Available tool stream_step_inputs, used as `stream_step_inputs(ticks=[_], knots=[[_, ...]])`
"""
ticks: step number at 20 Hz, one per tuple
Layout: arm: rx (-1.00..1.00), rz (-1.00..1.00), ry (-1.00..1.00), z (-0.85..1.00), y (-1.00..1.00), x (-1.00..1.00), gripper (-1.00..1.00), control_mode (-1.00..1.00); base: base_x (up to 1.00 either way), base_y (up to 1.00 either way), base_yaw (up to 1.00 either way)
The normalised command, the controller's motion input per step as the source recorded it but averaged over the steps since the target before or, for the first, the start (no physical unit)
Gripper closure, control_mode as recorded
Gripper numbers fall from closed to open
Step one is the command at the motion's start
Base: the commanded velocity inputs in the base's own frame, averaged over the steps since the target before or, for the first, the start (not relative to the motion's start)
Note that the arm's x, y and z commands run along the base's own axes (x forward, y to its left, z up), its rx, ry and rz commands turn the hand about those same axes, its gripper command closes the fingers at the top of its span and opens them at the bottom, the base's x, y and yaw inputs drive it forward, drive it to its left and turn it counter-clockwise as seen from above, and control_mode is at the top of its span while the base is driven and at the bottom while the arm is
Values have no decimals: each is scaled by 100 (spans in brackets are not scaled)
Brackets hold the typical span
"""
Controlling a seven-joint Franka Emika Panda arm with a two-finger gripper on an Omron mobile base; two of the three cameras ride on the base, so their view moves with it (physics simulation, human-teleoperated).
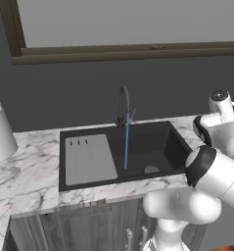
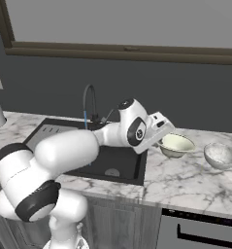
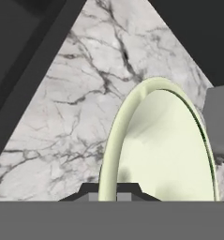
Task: Rinse each bowl for a few seconds and place them down in the sink or on the counter.
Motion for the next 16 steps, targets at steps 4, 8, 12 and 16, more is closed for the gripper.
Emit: stream_step_inputs(ticks=[4,8,12,16], knots=[[-1,19,9,38,16,0,100,-100,0,0,0],[0,20,9,31,14,0,100,-100,0,0,0],[0,21,7,15,16,0,100,-100,0,0,0],[0,22,3,6,17,0,100,-100,0,0,0]])
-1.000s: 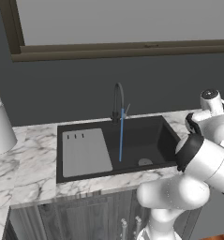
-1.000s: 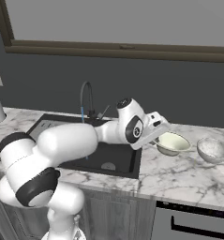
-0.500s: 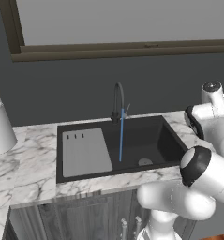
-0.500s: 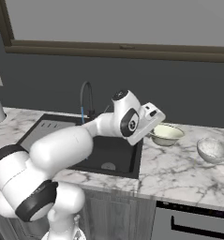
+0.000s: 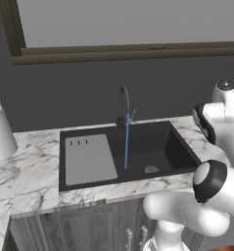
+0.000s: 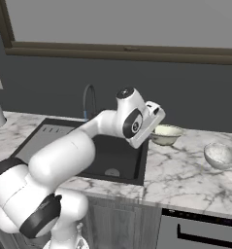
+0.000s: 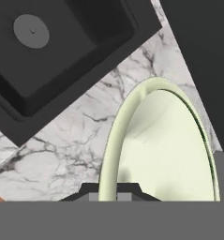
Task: Rinse each bowl for a few seconds and place them down in the sink or on the counter.
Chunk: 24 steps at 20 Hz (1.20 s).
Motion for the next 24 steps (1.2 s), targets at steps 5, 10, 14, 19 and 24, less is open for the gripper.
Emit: stream_step_inputs(ticks=[5,10,14,19,24], knots=[[0,22,3,3,15,0,100,-100,0,0,0],[0,25,2,0,7,0,100,-100,0,0,0],[0,25,0,-2,6,0,100,-100,0,0,0],[2,23,2,0,12,0,100,-100,0,0,0],[3,19,6,0,18,5,100,-100,0,0,0]])
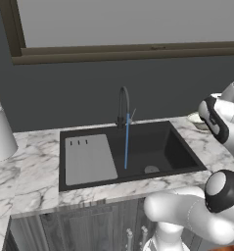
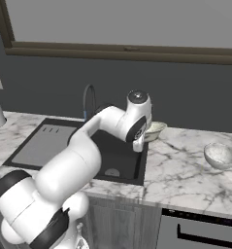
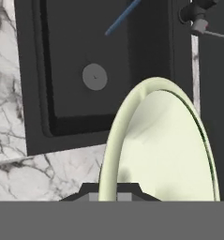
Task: Rinse each bowl for a few seconds and place them down in the sink or on the counter.
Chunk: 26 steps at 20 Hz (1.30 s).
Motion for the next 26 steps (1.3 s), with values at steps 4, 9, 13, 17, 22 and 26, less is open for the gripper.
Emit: stream_step_inputs(ticks=[4,9,13,17,22,26], knots=[[0,17,7,0,22,2,100,-100,0,0,0],[0,15,5,-1,28,3,100,-100,0,0,0],[2,13,2,-5,30,3,100,-100,0,0,0],[5,11,0,-9,28,2,100,-100,0,0,0],[8,9,0,-12,28,5,100,-100,0,0,0],[7,8,0,-13,29,10,100,-100,0,0,0]])
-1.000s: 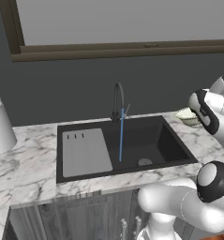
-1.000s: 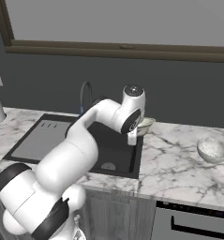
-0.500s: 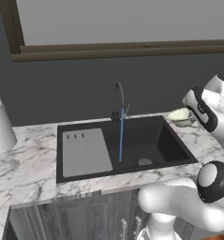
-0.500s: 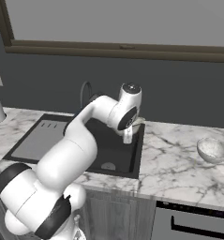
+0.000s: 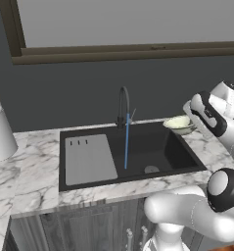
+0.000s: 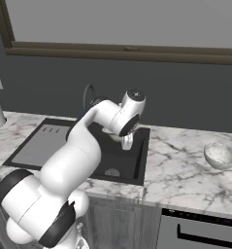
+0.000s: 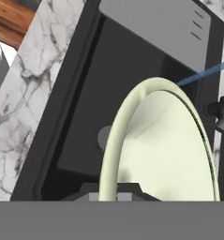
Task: Rinse each bowl for a few seconds and place them down in the sink or on the counter.
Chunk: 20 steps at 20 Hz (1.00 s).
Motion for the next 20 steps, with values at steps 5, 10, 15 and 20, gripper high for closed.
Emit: stream_step_inputs(ticks=[5,10,15,20], knots=[[1,8,0,-9,33,13,100,-100,0,0,0],[0,5,0,-10,27,9,100,-100,0,0,0],[2,4,-2,-14,24,9,100,-100,0,0,0],[4,3,-3,-19,22,12,100,-100,0,0,0]])
